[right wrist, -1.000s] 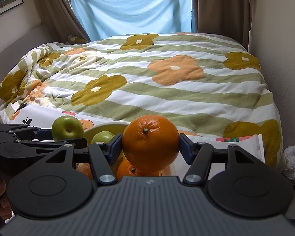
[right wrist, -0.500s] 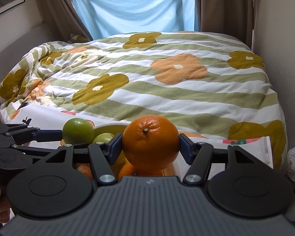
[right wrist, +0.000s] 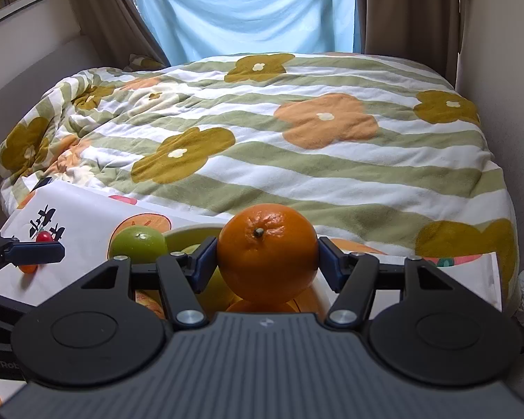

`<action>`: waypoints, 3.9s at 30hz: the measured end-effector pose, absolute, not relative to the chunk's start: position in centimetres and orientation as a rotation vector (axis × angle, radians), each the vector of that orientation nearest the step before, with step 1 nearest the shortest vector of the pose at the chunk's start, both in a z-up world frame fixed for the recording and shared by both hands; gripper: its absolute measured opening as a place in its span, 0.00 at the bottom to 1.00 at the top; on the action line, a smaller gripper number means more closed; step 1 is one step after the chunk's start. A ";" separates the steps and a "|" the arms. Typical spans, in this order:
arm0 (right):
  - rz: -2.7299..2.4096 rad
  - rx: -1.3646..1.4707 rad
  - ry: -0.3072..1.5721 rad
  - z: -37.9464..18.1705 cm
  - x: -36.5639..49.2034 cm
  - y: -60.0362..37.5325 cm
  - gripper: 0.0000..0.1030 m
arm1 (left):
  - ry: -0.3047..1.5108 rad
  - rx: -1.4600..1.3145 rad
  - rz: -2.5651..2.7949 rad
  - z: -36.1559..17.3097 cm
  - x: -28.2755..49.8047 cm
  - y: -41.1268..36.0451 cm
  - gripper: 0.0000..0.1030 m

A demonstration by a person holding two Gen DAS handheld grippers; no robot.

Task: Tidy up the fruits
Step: 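Lower the green apple and orange into the bowl and open both grippers, then withdraw both grippers from the bowl toward the tangerine and cherry tomato, then close the left gripper on the tangerine while the right gripper closes on the red cherry tomato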

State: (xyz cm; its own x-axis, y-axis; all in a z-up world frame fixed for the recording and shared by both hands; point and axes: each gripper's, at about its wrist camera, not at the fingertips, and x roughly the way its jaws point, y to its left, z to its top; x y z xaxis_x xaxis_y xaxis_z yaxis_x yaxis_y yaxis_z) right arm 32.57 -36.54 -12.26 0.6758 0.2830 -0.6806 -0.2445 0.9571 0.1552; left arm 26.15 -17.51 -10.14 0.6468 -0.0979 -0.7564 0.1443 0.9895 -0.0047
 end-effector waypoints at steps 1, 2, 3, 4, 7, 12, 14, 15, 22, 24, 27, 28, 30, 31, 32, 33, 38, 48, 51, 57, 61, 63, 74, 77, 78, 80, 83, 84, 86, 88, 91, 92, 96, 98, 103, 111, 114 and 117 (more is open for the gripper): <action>0.295 0.057 0.776 -12.5 32.7 -36.6 0.74 | 0.863 0.058 -0.131 -10.2 26.1 -17.4 0.88; 0.294 0.060 0.778 -12.7 32.8 -36.6 0.74 | 0.862 0.055 -0.125 -10.1 26.0 -17.2 0.88; 0.294 0.063 0.779 -12.8 32.8 -36.6 0.74 | 0.861 0.050 -0.122 -10.1 25.9 -17.1 0.88; 0.296 0.069 0.780 -12.9 32.9 -36.7 0.75 | 0.859 0.045 -0.118 -10.0 25.8 -17.0 0.88; 0.313 0.084 0.743 -12.7 32.7 -37.0 0.95 | 0.854 0.046 -0.106 -9.9 25.5 -16.8 0.88; 0.305 0.070 0.725 -12.4 32.5 -37.0 1.00 | 0.853 0.040 -0.096 -9.8 24.8 -16.5 0.88; 0.305 0.083 0.721 -12.1 32.3 -37.2 1.00 | 0.850 0.039 -0.091 -9.7 24.4 -16.5 0.88; 0.303 0.087 0.717 -11.9 32.1 -37.2 1.00 | 0.847 0.037 -0.088 -9.6 24.2 -16.4 0.88; 0.289 0.070 0.690 -9.7 29.7 -37.0 1.00 | 0.813 0.022 -0.070 -8.1 22.4 -15.9 0.88; 0.291 0.073 0.682 -8.7 28.6 -36.9 1.00 | 0.797 0.016 -0.064 -7.5 21.5 -15.7 0.88; 0.294 0.068 0.678 -7.6 26.7 -36.4 1.00 | 0.776 0.005 -0.056 -6.6 19.8 -15.2 0.88; 0.297 0.065 0.678 -7.2 26.1 -36.1 1.00 | 0.770 0.001 -0.052 -6.4 19.2 -15.1 0.88; 0.303 0.058 0.680 -6.7 24.8 -35.6 1.00 | 0.758 -0.002 -0.038 -5.9 17.9 -14.7 0.88; 0.308 0.055 0.681 -6.4 24.3 -35.3 1.00 | 0.748 -0.001 -0.028 -5.7 17.2 -14.4 0.88; 0.314 0.049 0.679 -6.1 23.5 -34.9 1.00 | 0.739 0.002 -0.017 -5.5 16.5 -14.1 0.88; 0.318 0.044 0.677 -5.9 23.0 -34.5 1.00 | 0.732 0.003 -0.006 -5.3 15.9 -13.8 0.88; 0.348 0.024 0.665 -4.6 20.2 -32.2 1.00 | 0.701 -0.025 0.054 -4.1 13.0 -11.5 0.91; 0.321 0.011 0.654 -3.6 17.3 -26.7 1.00 | 0.663 -0.006 0.068 -3.3 10.1 -6.3 0.99; 0.312 0.010 0.666 -3.9 17.0 -24.9 1.00 | 0.674 0.008 0.069 -3.7 10.1 -4.2 0.98; 0.285 0.028 0.694 -5.0 17.2 -21.2 1.00 | 0.693 0.042 0.037 -4.9 11.4 -0.3 0.98; 0.264 0.039 0.704 -5.9 17.8 -18.9 1.00 | 0.702 0.070 0.002 -6.1 12.8 1.7 0.98; 0.254 0.039 0.709 -6.5 18.4 -17.6 1.00 | 0.707 0.089 -0.025 -6.9 13.9 2.6 0.97; 0.225 0.064 0.734 -10.6 22.8 -13.0 1.00 | 0.769 0.178 -0.152 -12.5 19.7 4.2 0.77; 0.224 0.067 0.751 -11.9 24.1 -12.1 1.00 | 0.787 0.189 -0.178 -14.0 21.0 4.4 0.70; 0.224 0.069 0.758 -12.3 24.4 -11.8 1.00 | 0.793 0.191 -0.185 -14.4 21.3 4.5 0.69; 0.226 0.073 0.769 -12.9 25.0 -11.3 1.00 | 0.801 0.195 -0.195 -15.1 21.9 4.5 0.65; 0.231 0.068 0.783 -13.7 25.7 -10.6 1.00 | 0.810 0.195 -0.210 -15.8 22.5 4.6 0.62; 0.232 0.067 0.789 -13.9 25.8 -10.4 1.00 | 0.814 0.195 -0.214 -16.0 22.7 4.6 0.61; 0.236 0.067 0.796 -14.3 26.1 -10.1 0.97 | 0.824 0.193 -0.230 -16.3 23.0 4.6 0.49; 0.241 0.069 0.806 -14.6 26.3 -9.8 0.93 | 0.830 0.178 -0.261 -16.5 23.3 4.7 0.40; 0.248 0.076 0.822 -15.0 26.8 -9.2 0.87 | 0.827 0.190 -0.272 -16.4 23.3 4.8 0.40; 0.253 0.076 0.828 -15.2 27.0 -9.0 0.85 | 0.827 0.193 -0.271 -16.4 23.3 4.9 0.40; 0.271 0.071 0.838 -15.6 27.3 -8.1 0.82 | 0.832 0.195 -0.247 -16.4 23.1 5.8 0.40; 0.282 0.072 0.845 -15.8 27.5 -7.6 0.80 | 0.834 0.191 -0.232 -16.4 23.0 6.4 0.40; 0.313 0.066 0.862 -16.3 28.0 -6.2 0.74 | 0.837 0.188 -0.203 -16.3 22.6 7.8 0.40; 0.339 0.037 0.859 -16.5 28.9 -4.4 0.68 | 0.840 0.169 -0.179 -16.3 22.2 9.0 0.40; 0.343 0.020 0.851 -16.6 29.3 -3.9 0.67 | 0.841 0.166 -0.177 -16.3 22.1 9.3 0.40; 0.341 -0.004 0.849 -16.7 29.6 -3.4 0.62 | 0.843 0.164 -0.175 -16.3 22.0 9.5 0.40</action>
